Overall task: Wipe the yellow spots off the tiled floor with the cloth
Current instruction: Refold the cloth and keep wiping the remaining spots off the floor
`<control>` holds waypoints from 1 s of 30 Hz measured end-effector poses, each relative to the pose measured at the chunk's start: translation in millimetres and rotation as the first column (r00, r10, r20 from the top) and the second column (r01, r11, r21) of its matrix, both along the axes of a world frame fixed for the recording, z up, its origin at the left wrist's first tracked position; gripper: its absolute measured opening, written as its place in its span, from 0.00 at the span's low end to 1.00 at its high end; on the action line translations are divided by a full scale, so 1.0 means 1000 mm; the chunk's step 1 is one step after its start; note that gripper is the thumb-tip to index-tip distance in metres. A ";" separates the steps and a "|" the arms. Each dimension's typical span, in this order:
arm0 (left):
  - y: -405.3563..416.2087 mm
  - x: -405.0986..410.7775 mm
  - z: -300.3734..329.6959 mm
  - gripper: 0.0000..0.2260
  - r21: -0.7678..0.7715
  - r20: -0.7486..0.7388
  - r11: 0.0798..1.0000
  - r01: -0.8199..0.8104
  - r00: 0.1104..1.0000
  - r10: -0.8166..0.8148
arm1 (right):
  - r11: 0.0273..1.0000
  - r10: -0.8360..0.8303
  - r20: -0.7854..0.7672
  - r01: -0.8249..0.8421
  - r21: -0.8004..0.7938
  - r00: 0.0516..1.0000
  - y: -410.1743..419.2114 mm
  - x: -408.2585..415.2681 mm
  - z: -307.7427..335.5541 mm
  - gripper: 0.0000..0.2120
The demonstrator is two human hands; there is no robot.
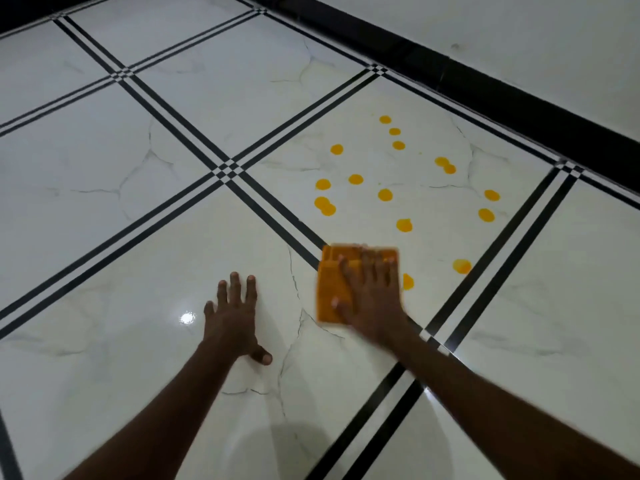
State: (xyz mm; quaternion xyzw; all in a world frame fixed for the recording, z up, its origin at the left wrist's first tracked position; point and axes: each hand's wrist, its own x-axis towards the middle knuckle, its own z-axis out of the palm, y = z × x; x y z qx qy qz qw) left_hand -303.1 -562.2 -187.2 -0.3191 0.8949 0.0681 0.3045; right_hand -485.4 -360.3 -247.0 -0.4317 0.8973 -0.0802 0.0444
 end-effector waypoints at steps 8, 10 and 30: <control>0.046 -0.055 -0.020 0.70 0.094 -0.177 0.977 0.190 0.969 -0.172 | 0.999 0.022 -0.009 -0.022 0.026 1.000 0.030 -0.041 -0.008 0.38; 0.037 -0.046 -0.026 0.70 0.089 -0.206 0.975 0.205 0.961 -0.183 | 0.991 -0.120 -0.041 0.122 0.062 0.992 0.046 -0.079 -0.006 0.39; 0.041 -0.059 -0.013 0.70 0.082 -0.069 0.975 0.206 0.977 -0.201 | 0.976 -0.213 -0.013 0.213 0.044 0.977 0.092 -0.026 0.000 0.41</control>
